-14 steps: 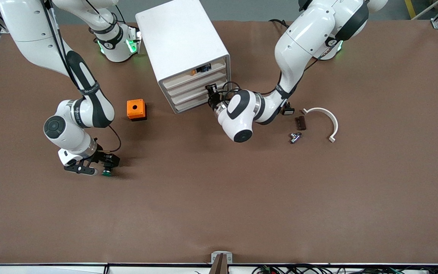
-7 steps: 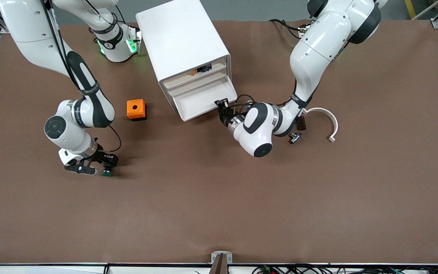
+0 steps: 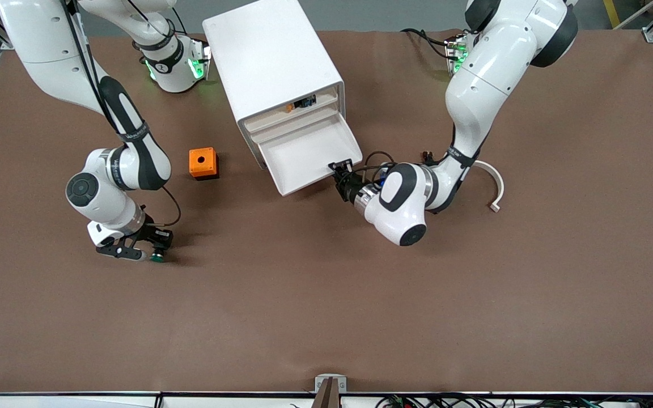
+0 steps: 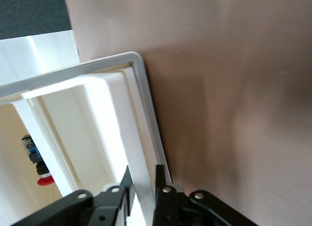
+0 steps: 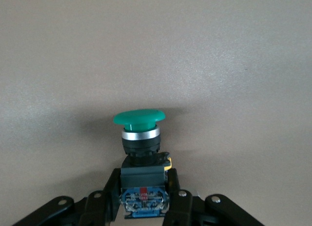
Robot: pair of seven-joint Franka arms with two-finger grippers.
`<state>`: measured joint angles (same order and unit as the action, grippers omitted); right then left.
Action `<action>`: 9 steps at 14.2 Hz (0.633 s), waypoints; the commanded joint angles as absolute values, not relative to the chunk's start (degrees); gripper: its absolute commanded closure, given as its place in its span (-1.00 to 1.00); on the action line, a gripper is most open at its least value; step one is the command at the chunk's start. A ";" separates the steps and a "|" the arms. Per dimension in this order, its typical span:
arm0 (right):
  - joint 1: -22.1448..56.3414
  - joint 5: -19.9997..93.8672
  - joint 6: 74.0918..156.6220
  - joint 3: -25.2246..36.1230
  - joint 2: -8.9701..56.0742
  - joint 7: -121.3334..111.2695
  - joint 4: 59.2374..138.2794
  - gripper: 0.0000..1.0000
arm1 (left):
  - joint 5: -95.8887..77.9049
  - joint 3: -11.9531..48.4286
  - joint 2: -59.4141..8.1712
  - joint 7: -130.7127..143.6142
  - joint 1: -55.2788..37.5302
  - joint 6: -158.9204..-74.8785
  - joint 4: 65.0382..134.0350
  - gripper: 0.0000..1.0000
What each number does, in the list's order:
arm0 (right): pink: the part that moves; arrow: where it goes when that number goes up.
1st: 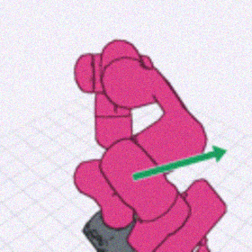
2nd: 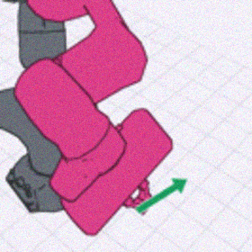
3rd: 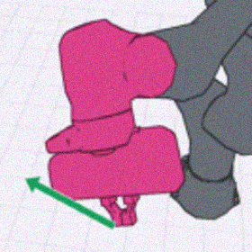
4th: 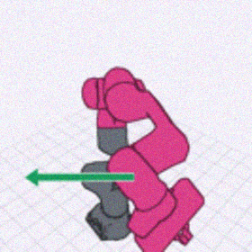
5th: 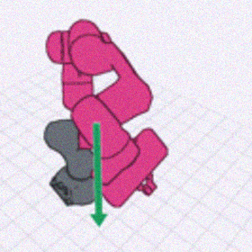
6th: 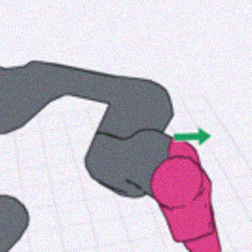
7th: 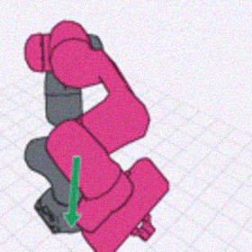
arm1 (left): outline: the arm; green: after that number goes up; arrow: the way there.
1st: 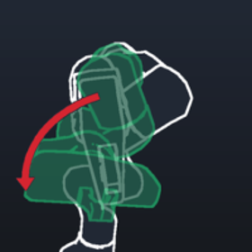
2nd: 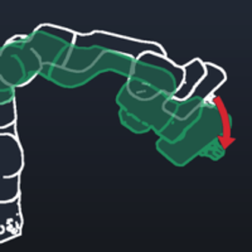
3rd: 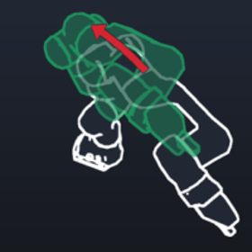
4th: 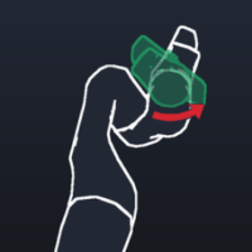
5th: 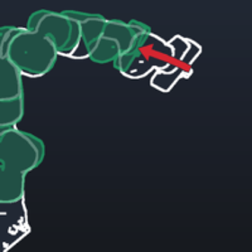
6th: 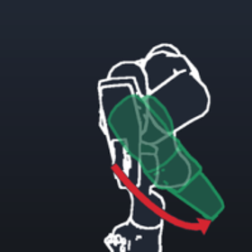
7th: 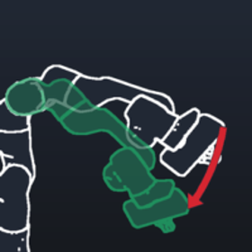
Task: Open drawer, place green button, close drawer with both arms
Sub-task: 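Pull the drawer open with the left gripper while the right gripper grasps the button, then carry the green button over the open drawer with the right gripper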
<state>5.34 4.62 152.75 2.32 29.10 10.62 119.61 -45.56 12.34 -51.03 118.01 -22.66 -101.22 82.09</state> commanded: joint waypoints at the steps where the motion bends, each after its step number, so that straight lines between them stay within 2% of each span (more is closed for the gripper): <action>1: 8.51 3.96 146.81 2.63 24.28 17.20 119.62 1.00 | -42.90 10.63 -50.72 114.00 -21.71 -101.08 82.53 -1.00; 4: 11.50 3.87 134.61 2.46 18.39 25.28 116.64 1.00 | -40.79 10.72 -50.28 113.82 -21.36 -100.64 82.36 -1.00; 6: 15.01 3.87 126.43 2.46 15.22 33.00 113.66 1.00 | -39.13 10.55 -50.10 113.73 -21.10 -100.63 79.64 -1.00; 9: 22.74 3.87 118.06 2.37 13.97 47.77 108.04 1.00 | -30.17 10.20 -50.01 113.38 -19.96 -100.72 75.86 -1.00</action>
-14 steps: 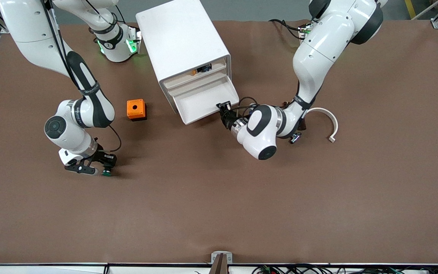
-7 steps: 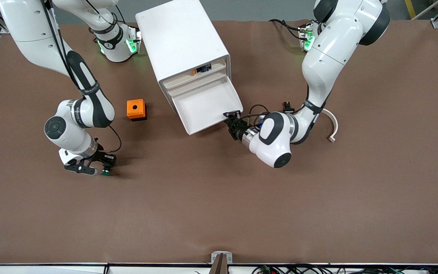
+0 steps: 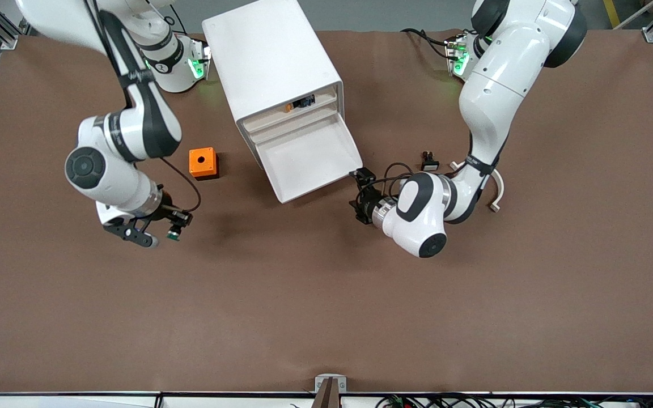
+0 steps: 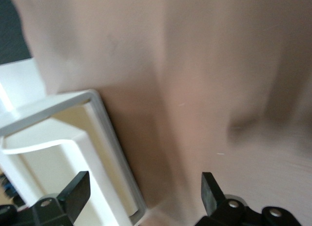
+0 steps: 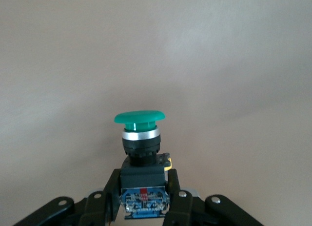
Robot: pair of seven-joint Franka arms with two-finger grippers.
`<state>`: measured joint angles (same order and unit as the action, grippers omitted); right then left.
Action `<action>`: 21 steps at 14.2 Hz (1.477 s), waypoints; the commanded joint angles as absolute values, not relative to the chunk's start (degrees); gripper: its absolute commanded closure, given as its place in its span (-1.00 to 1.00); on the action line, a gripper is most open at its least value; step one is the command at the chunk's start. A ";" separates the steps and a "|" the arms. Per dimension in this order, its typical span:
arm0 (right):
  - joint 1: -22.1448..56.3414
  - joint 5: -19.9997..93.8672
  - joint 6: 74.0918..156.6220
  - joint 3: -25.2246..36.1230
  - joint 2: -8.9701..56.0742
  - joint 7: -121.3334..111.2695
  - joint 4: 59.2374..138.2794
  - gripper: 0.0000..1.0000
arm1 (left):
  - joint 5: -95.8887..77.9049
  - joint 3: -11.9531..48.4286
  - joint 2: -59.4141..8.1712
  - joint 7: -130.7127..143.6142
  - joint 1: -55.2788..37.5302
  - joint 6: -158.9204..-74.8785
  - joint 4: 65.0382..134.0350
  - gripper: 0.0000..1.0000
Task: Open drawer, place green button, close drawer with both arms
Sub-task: 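Carry the green button over the open drawer with the right gripper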
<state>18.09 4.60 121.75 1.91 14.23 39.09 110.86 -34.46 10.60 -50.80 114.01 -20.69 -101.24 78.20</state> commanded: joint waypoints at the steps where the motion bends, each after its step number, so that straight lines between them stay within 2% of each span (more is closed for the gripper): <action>1: 24.76 3.87 116.21 2.29 13.97 52.42 106.28 1.00 | -27.10 10.20 -50.01 113.12 -19.08 -100.72 75.50 -1.00; 4: 31.18 3.96 115.84 2.20 13.97 64.82 105.56 1.00 | -22.51 9.85 -48.26 110.22 -16.88 -100.90 73.22 -1.00; 9: 40.15 3.96 116.80 2.20 14.59 81.88 105.82 1.00 | -17.43 5.45 -43.69 101.46 -16.00 -101.34 72.60 -1.00; 12: 44.11 3.87 119.78 2.28 16.25 90.58 106.08 1.00 | -11.09 6.06 -42.10 93.45 -16.70 -101.34 72.77 -1.00; 18: 48.51 3.78 126.20 2.29 22.05 102.03 105.91 1.00 | -4.14 8.26 -40.96 85.96 -17.40 -102.30 73.65 -1.00; 21: 49.74 3.69 126.39 2.37 22.76 104.23 106.08 1.00 | 0.25 8.26 -40.96 82.73 -19.33 -102.92 74.53 -1.00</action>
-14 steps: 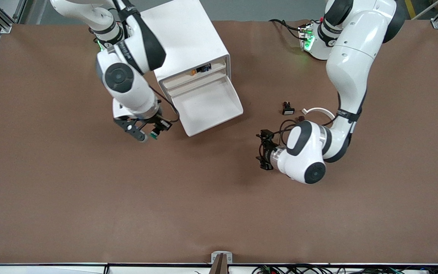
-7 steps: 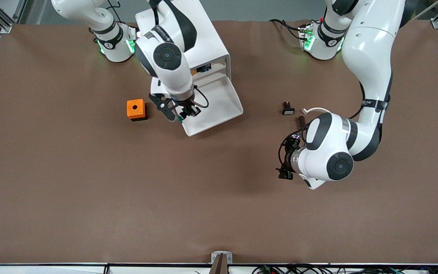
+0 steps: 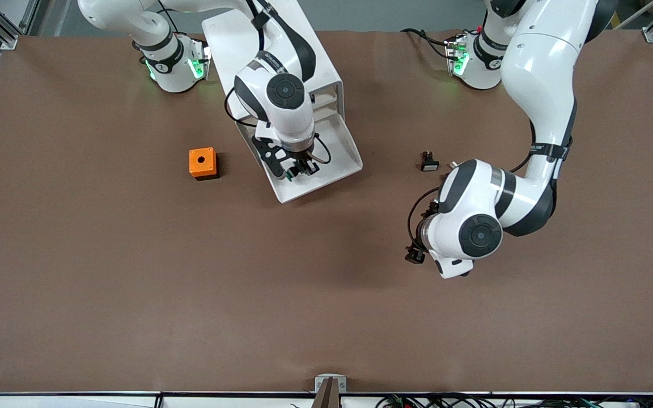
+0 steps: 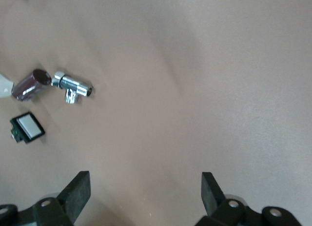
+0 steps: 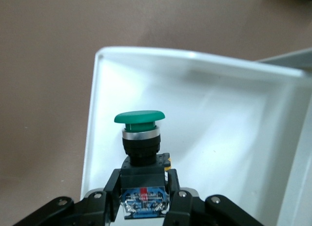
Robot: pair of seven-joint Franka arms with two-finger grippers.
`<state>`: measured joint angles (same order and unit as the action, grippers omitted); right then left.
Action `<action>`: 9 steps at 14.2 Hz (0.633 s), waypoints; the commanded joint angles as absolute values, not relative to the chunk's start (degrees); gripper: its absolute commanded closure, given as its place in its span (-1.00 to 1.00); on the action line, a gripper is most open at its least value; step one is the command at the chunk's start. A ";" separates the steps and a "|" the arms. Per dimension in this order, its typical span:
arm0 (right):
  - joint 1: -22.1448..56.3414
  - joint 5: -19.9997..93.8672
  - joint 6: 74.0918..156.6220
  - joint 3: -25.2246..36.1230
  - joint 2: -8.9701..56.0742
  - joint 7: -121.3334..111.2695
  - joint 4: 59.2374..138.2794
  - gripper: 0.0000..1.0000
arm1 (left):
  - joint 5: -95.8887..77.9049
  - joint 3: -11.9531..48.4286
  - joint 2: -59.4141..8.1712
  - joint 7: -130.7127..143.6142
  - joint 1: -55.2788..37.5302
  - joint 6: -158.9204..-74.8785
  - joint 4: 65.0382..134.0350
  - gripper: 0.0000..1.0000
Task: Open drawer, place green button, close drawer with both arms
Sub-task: 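Carry the green button over the open drawer with the right gripper, then lower the green button into the drawer and open the right gripper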
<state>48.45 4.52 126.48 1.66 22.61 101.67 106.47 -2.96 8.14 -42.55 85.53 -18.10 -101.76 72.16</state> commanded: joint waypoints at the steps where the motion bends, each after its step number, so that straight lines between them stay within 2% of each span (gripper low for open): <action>1: 50.01 3.69 126.39 2.29 23.11 104.67 106.17 1.00 | 1.83 8.26 -40.87 80.97 -19.77 -102.92 75.14 -1.00; 9: 52.64 1.85 126.47 2.37 24.08 108.98 106.08 1.00 | 2.81 9.31 -40.96 66.46 -19.86 -105.29 77.08 -1.00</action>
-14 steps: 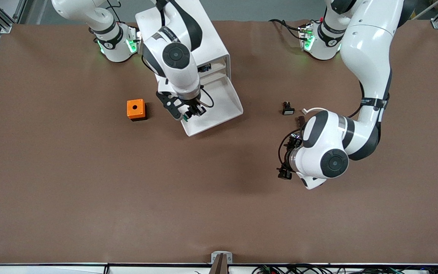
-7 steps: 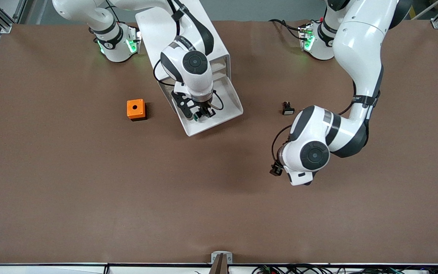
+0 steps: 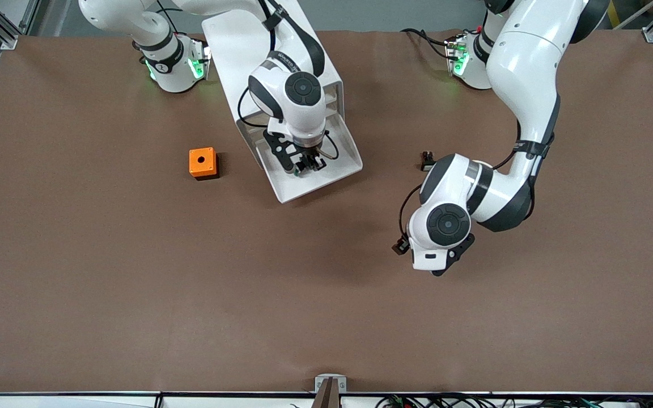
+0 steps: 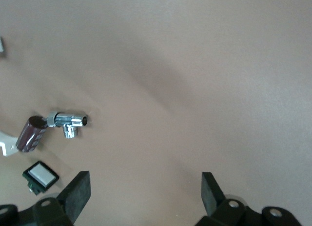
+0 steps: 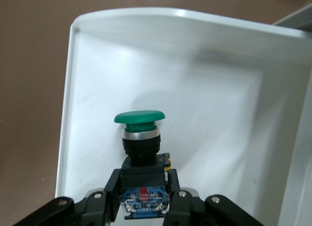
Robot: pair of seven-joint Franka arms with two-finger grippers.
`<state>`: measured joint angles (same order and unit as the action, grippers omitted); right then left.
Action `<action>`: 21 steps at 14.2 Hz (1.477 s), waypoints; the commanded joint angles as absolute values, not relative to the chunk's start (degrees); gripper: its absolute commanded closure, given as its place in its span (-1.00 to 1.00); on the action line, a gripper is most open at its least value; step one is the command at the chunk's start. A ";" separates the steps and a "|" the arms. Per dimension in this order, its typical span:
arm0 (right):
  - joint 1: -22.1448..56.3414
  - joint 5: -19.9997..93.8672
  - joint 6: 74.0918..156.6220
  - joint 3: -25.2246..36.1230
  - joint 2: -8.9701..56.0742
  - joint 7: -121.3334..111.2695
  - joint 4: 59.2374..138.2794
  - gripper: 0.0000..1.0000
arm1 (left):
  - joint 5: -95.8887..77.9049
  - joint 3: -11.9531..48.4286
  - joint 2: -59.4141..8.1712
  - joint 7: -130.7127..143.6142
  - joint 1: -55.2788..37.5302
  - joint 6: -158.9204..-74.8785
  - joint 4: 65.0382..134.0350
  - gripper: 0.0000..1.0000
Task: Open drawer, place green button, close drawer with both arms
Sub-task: 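Lower the green button into the drawer and open the right gripper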
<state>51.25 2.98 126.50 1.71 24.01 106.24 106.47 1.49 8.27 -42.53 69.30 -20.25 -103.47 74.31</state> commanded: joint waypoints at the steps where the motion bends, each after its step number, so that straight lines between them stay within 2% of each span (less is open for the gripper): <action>1: 53.17 1.85 126.47 2.37 24.17 109.51 106.08 1.00 | 2.81 9.58 -40.96 65.49 -19.86 -106.42 77.43 -1.00; 7: 53.79 1.41 126.56 2.29 24.96 110.13 105.65 1.00 | 2.81 9.67 -41.31 58.97 -22.05 -106.96 77.34 -1.00; 8: 53.79 1.41 126.56 2.29 24.96 110.13 105.56 -0.68 | 2.73 9.67 -41.40 59.06 -22.23 -107.05 77.26 -1.00; 9: 54.05 1.23 126.56 2.37 25.05 110.13 105.56 -1.00 | 2.64 9.75 -41.40 59.06 -22.58 -107.66 77.26 -1.00; 13: 52.65 1.23 126.21 2.46 25.05 107.68 102.75 -1.00 | 1.50 10.11 -41.75 60.03 -24.78 -110.21 77.25 -1.00; 16: 52.12 0.79 123.50 2.72 24.53 88.84 101.87 -1.00 | -0.43 11.25 -42.36 60.12 -26.10 -113.71 77.78 -1.00; 18: 48.71 1.05 119.21 2.73 23.73 80.55 99.77 -1.00 | -0.53 11.42 -42.72 60.29 -27.68 -118.89 80.93 -1.00; 21: 44.58 0.97 109.36 2.81 23.38 67.89 93.62 -1.00 | -0.53 11.51 -42.45 60.29 -30.14 -121.55 84.02 -1.00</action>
<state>47.74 1.54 114.81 3.51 24.10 75.15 97.39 0.15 11.55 -43.43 59.94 -28.94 -119.65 81.42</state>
